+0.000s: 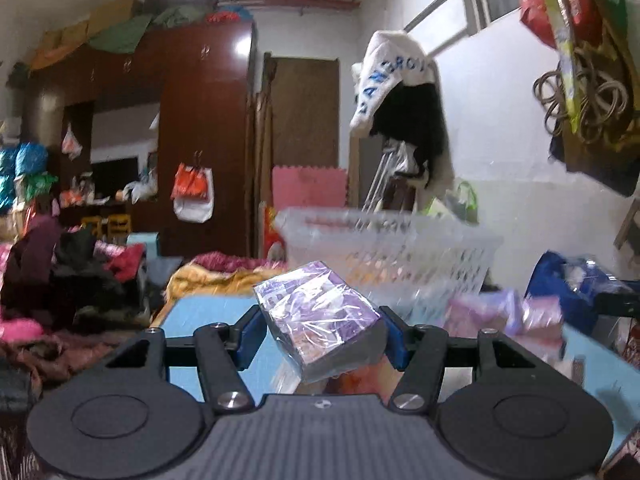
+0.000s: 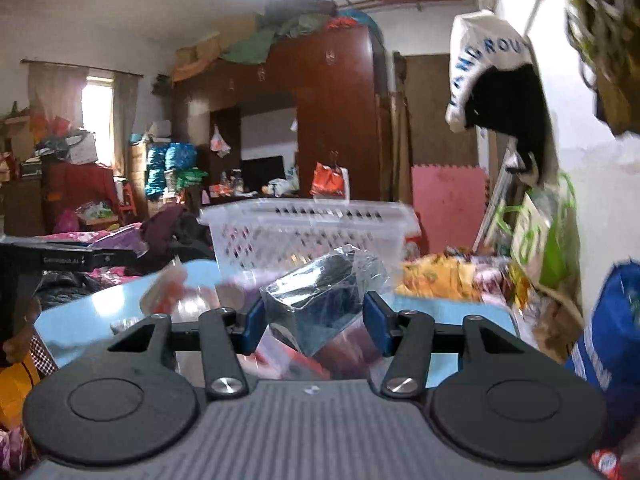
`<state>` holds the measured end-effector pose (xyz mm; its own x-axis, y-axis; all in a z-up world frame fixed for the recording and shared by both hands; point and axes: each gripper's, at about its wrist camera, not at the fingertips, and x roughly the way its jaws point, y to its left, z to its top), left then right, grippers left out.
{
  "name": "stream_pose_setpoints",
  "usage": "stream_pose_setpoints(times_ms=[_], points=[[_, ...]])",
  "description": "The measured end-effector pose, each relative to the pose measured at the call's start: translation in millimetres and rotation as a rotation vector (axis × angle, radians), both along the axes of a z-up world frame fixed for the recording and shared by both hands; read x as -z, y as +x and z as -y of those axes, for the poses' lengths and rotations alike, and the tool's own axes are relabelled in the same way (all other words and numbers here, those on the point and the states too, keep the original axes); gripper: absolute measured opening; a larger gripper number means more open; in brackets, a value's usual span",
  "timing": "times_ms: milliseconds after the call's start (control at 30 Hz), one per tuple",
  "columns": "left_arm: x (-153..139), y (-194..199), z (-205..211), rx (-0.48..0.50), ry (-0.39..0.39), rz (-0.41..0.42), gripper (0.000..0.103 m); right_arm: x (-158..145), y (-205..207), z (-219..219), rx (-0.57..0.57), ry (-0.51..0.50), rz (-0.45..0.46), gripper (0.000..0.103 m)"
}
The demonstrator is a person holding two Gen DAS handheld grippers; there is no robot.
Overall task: Organize objects
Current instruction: 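Carry both boxes over the white basket and open both grippers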
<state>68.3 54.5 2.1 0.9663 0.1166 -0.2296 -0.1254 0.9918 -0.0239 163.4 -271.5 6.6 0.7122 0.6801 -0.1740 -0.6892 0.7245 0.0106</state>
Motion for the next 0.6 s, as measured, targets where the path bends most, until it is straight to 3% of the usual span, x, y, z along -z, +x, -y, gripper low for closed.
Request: stream_pose_setpoints(times_ms=[133,267,367,433,600], points=[[-38.3,34.2,5.8,0.022,0.005,0.01,0.064,-30.6,21.7,-24.3,-0.018,-0.032,0.048,0.055],[-69.9,96.0,9.8,0.017,-0.002,-0.047,0.064,-59.5,55.9,-53.8,-0.046,-0.049,0.051,0.055],[-74.0,141.5,6.6,0.013,-0.03,-0.124,0.064,-68.5,79.7,-76.3,-0.002,-0.099,0.097,0.055],[-69.1,169.0,3.4,0.011,-0.062,-0.175,0.064,-69.3,102.5,-88.3,-0.008,-0.125,0.058,0.055],[-53.7,200.6,2.2,0.006,-0.083,-0.248,0.072,-57.6,125.9,-105.9,-0.01,-0.198,0.047,0.058]])
